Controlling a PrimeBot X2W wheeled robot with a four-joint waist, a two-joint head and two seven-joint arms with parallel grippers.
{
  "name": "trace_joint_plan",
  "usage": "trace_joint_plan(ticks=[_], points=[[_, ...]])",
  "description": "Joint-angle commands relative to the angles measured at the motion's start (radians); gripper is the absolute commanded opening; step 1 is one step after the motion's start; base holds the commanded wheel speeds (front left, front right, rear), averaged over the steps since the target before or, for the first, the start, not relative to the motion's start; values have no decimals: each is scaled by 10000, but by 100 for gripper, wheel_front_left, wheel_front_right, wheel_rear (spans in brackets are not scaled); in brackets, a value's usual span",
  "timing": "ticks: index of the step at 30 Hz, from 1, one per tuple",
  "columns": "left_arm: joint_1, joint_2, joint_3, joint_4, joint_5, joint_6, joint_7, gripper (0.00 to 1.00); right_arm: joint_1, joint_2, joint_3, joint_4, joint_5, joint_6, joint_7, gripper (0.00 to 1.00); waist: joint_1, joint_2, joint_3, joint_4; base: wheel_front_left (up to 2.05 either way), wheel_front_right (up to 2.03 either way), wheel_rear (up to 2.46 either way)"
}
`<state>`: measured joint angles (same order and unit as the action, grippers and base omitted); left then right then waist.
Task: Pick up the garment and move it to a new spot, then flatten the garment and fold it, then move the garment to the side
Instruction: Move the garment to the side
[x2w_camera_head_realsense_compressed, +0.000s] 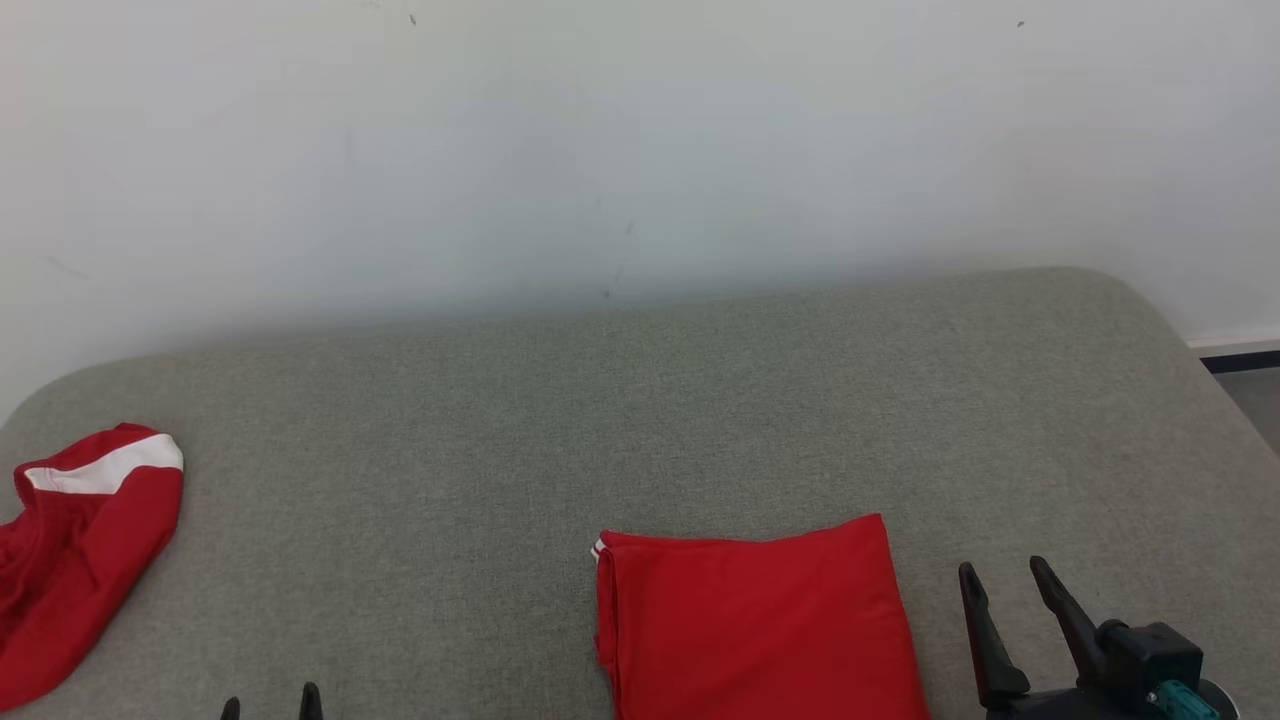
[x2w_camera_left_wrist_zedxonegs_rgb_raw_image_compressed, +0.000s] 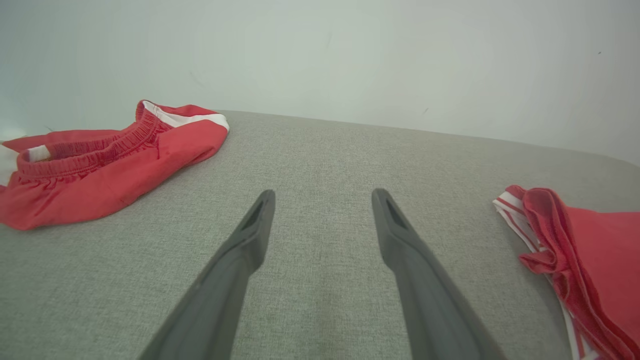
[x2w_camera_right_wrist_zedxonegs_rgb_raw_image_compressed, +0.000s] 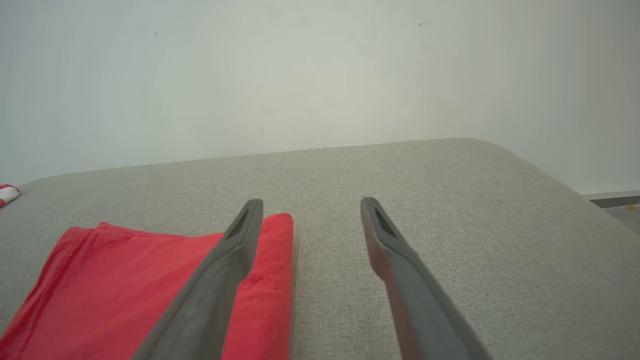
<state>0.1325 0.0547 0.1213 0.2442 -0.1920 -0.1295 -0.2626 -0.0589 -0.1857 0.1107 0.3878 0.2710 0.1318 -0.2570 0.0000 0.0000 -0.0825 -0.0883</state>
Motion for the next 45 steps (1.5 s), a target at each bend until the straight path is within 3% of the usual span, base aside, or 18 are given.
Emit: trace_joint_plan(ticks=[1, 12, 17, 22, 32, 40, 45], points=[[-89, 11, 19, 24, -33, -19, -28, 100, -65, 46, -32, 7, -68, -25, -61, 100, 0, 0, 11, 13, 0, 0, 0], [-94, -6, 33, 43, -117, -19, -28, 100, -190, 60, -6, -112, 8, -25, 99, 100, 0, 0, 94, 63, 0, 0, 0], [-66, -15, 39, -5, -133, -19, -28, 100, -273, -26, -33, -279, -53, -25, 664, 100, 0, 0, 118, 118, 0, 0, 0], [-52, -25, -34, -59, -150, -19, -28, 100, -431, -63, -144, -410, 158, -25, 1903, 100, 0, 0, 181, 229, 0, 0, 0], [-175, -36, -290, -184, -127, -5, -28, 100, -518, -324, -568, -840, 1288, -25, 6275, 100, 0, 0, 571, 778, 0, 0, 0], [-459, -37, -588, -454, -78, -4, -28, 100, -864, -283, -1172, -981, 1296, -25, 8101, 100, 0, 0, 1207, 1427, 0, 0, 0], [-699, -41, -767, -539, -73, -4, -28, 100, -976, -260, -1226, -1058, 1167, -25, 8688, 100, 0, 0, 1539, 1791, 0, 0, 0]])
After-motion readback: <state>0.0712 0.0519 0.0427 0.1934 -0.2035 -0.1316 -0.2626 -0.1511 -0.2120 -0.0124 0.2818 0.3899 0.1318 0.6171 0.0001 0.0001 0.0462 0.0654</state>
